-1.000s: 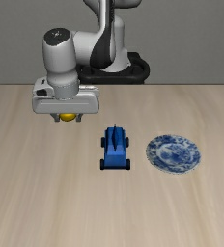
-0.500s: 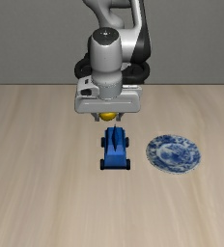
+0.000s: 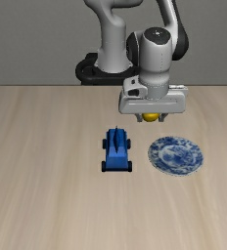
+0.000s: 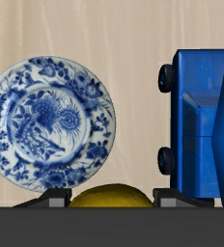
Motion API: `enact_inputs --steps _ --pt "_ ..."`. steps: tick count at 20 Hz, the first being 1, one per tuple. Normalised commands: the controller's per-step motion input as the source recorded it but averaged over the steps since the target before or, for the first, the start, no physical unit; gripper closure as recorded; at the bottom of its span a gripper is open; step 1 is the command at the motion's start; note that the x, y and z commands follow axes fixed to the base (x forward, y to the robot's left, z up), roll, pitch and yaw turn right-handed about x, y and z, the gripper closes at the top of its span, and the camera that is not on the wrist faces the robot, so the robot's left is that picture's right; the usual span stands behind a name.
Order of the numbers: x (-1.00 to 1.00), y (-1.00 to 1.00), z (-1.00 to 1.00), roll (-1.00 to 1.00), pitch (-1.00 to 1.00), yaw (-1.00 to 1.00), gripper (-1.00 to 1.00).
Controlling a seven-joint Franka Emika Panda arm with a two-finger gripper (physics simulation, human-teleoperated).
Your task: Pick up the lemon and put it on the plate
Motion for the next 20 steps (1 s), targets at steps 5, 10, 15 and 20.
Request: enact_inputs --steps 5,10,15,20 --pt "0.2 0.8 0.0 0.0 0.0 0.0 1.0" --pt "0.4 0.2 0.0 0.0 0.0 0.0 1.0" --pt "0.0 0.0 -1.0 0.0 0.0 0.0 1.0" --pt "0.0 0.0 -0.6 0.0 0.0 0.0 -1.0"
